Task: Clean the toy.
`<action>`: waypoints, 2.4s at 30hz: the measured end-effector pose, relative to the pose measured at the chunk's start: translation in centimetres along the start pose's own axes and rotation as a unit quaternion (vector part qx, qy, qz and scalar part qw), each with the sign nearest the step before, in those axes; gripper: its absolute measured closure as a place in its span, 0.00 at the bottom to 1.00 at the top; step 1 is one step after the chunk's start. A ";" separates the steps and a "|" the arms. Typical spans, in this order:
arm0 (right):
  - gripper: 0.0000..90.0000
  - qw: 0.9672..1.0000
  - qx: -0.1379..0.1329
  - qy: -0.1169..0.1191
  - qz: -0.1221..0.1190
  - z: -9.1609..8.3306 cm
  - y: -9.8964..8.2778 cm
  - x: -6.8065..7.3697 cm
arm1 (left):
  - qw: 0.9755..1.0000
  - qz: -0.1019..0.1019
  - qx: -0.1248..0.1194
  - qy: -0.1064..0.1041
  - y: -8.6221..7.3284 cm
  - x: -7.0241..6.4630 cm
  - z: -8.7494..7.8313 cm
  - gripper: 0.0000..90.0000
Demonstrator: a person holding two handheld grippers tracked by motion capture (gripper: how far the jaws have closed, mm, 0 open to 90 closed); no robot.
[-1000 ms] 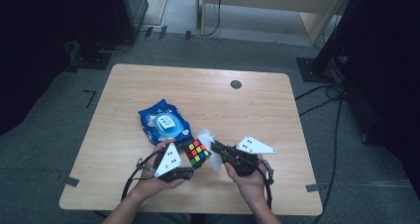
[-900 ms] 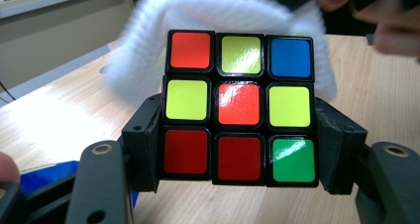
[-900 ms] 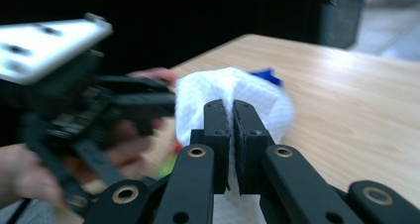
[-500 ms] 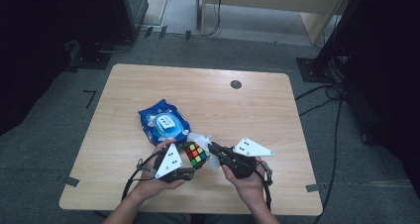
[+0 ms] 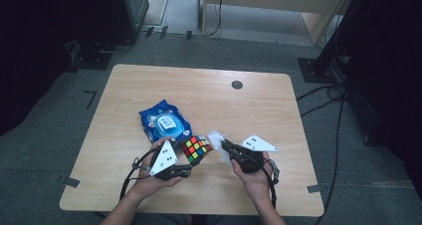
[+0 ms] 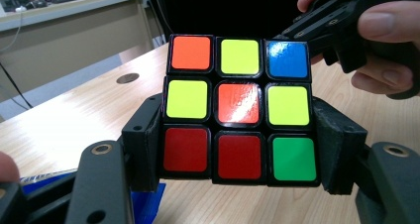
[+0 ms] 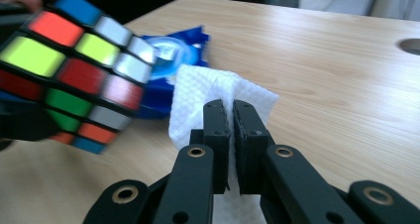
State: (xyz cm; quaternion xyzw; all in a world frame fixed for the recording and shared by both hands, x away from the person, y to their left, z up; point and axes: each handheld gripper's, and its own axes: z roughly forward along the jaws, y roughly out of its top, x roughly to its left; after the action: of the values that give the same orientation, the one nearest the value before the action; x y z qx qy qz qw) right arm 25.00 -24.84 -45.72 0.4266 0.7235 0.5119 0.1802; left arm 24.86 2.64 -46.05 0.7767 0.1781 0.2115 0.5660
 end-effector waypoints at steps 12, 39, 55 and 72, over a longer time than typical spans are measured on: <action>0.96 0.998 0.006 -0.057 0.019 -0.2 -0.8 -2.3 | 1.000 -0.004 0.003 0.000 -0.1 0.1 0.1 0.38; 0.21 0.973 -0.036 0.122 0.193 0.7 0.5 2.8 | 1.000 0.011 0.004 0.023 -0.4 -0.7 0.8 0.38; 0.39 0.955 -0.025 0.150 0.255 1.7 -0.9 2.8 | 0.999 0.022 -0.004 0.024 -0.4 -1.8 1.3 0.38; 0.38 0.969 0.053 0.135 0.201 -0.2 1.9 -0.2 | 0.996 0.077 0.032 0.011 -1.3 -1.7 1.7 0.26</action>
State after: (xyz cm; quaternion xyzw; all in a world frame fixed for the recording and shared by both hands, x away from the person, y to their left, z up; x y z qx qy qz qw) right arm 25.76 -24.93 -44.00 0.4996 0.6665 0.5512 -0.0485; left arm 24.22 0.82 -47.99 0.8033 0.1306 0.2569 0.5212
